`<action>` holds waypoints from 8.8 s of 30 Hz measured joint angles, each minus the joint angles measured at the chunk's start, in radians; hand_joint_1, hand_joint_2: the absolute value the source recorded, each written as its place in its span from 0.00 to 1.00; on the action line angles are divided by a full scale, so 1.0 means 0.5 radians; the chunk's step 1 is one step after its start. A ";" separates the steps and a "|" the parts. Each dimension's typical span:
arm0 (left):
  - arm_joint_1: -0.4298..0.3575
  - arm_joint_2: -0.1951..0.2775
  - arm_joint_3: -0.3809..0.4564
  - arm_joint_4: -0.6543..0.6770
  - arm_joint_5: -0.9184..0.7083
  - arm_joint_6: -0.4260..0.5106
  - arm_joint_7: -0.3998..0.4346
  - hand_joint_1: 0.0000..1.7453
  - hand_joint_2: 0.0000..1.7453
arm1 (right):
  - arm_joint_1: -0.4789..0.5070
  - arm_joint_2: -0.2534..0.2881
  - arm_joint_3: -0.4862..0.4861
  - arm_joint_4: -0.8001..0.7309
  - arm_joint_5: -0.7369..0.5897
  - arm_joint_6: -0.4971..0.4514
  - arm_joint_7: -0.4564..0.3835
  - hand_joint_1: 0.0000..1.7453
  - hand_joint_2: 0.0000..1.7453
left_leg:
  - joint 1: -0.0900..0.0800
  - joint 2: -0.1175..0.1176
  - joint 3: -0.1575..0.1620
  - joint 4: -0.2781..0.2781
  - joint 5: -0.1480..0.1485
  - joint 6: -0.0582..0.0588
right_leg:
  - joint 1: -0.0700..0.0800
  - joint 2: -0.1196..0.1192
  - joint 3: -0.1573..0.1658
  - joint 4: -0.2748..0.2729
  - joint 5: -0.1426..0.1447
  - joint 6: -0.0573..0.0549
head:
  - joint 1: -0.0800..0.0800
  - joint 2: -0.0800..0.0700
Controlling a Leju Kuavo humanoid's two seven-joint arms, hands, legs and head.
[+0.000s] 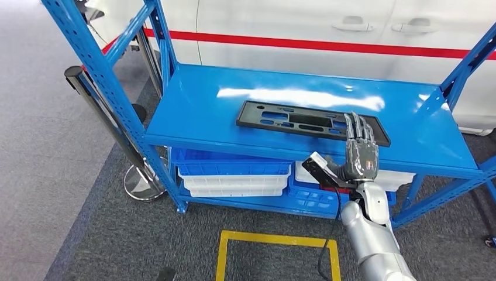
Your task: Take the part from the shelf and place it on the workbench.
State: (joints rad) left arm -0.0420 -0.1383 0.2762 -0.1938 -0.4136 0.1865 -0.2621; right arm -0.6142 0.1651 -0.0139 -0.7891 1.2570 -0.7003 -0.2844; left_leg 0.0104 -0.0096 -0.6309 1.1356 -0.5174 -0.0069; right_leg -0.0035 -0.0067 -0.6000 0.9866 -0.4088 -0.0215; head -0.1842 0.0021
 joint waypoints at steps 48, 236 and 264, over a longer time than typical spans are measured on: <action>-0.006 0.004 -0.007 0.001 -0.109 -0.061 0.035 0.00 0.00 | -0.095 0.094 0.412 0.226 0.203 0.058 0.345 0.00 1.00 | 0.003 0.005 0.071 -0.236 0.157 0.086 | -0.007 0.014 -0.224 0.557 -0.311 0.099 | 0.001 0.000; 0.024 0.049 0.594 0.002 -0.026 0.122 -0.092 0.00 1.00 | 1.730 0.353 -1.579 -2.642 -3.276 2.293 -0.624 1.00 1.00 | -0.012 0.193 0.282 -0.319 0.058 0.061 | -0.051 -0.050 -0.044 0.306 -0.168 0.124 | 0.001 0.000; 0.002 0.038 0.781 0.002 0.052 0.219 -0.043 0.00 1.00 | 1.545 0.147 -0.906 -2.484 -3.074 1.918 -0.702 1.00 1.00 | -0.018 0.114 0.222 -0.316 0.110 0.077 | -0.026 0.026 -0.241 0.582 -0.297 0.103 | 0.001 0.000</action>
State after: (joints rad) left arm -0.0408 -0.1192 0.6667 -0.1930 -0.3876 0.2961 -0.2835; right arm 0.1582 0.2388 -0.4668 -2.0312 -0.2799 0.2586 -0.6355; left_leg 0.0012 0.0471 -0.5201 0.9777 -0.4624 0.0315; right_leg -0.0167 0.0063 -0.7207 1.2774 -0.5574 0.0301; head -0.1835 0.0022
